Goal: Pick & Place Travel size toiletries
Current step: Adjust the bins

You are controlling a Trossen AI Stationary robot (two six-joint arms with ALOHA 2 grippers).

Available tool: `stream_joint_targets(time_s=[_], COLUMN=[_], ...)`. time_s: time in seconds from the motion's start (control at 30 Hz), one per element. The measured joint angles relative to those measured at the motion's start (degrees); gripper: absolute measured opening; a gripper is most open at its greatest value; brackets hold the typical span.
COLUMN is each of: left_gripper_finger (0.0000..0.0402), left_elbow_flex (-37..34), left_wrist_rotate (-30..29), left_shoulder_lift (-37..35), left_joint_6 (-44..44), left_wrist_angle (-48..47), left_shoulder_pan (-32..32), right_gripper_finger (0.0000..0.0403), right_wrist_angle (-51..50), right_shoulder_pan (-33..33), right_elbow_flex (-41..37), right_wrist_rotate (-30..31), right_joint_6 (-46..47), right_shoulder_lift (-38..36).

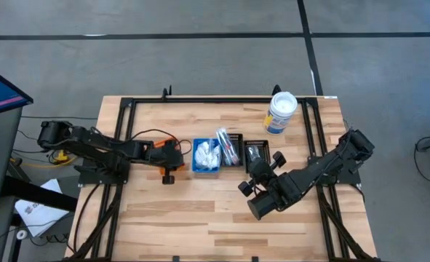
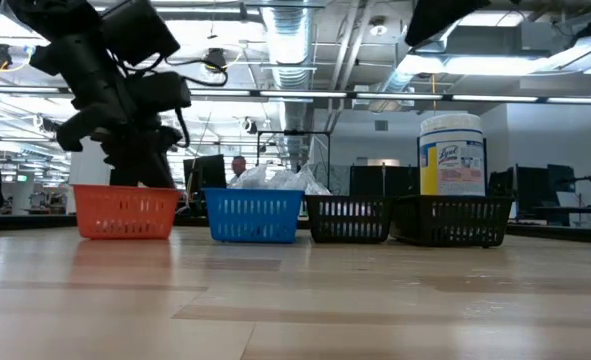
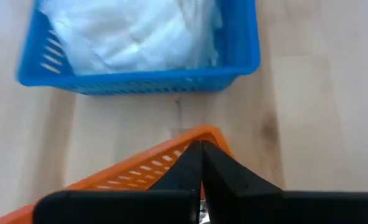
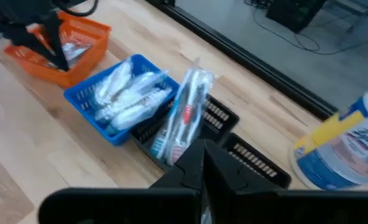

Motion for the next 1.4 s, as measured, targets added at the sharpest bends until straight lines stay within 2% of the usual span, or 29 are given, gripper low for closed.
stream_joint_targets(time_s=[0.3, 0.4, 0.5, 0.6, 0.67, 0.77, 0.87, 1.0, 1.1, 1.23, 1.4], left_gripper_finger=[0.0001, 0.0001, 0.0001, 0.0001, 0.0001, 0.0001, 0.0001, 0.0001, 0.0001, 0.0001, 0.0001], left_elbow_flex=[1.3, 2.0, 2.5, 2.6, 2.6, 2.6, 2.5, 2.5, 2.4, 2.4, 2.4], left_wrist_rotate=[-11.6, -12.0, -12.0, -11.9, -11.9, -12.1, -14.8, -22.2, -26.3, -26.9, -26.4], left_shoulder_lift=[-3.9, -5.4, -6.2, -6.2, -6.2, -6.2, -7.2, -9.3, -11.5, -14.1, -15.3], left_joint_6=[-1.6, -0.3, -0.4, -2.3, -4.3, -7.8, -11.9, -22.6, -32.7, -46.1, -59.4], left_wrist_angle=[-0.5, -0.3, -0.3, -0.4, -0.3, -0.1, 0.0, -4.4, -12.0, -21.4, -31.8], left_shoulder_pan=[-4.5, -4.2, -4.5, -6.0, -7.8, -11.3, -14.5, -17.1, -18.0, -20.1, -23.6], right_gripper_finger=[0.0, 0.0, 0.0, 0.0, 0.0, 0.0, 0.0, 0.0, 0.0, 0.0, 0.0], right_wrist_angle=[10.7, 18.0, 29.1, 43.4, 51.1, 51.3, 57.0, 74.2, 82.0, 83.2, 82.6], right_shoulder_pan=[-2.9, -5.0, -7.7, -10.8, -12.7, -15.1, -18.2, -22.8, -26.6, -30.5, -31.1], right_elbow_flex=[0.0, 0.0, 0.0, -1.1, -3.5, -8.1, -16.7, -31.9, -41.2, -49.8, -54.5], right_wrist_rotate=[-3.5, -6.7, -14.3, -26.2, -31.9, -31.3, -30.1, -35.8, -37.4, -36.9, -37.2], right_joint_6=[-12.2, -20.2, -32.7, -45.3, -49.5, -49.3, -48.1, -51.6, -49.0, -43.0, -42.4], right_shoulder_lift=[0.0, 0.0, 0.0, -0.1, -0.1, -2.8, -8.6, -17.0, -23.7, -30.0, -35.9])
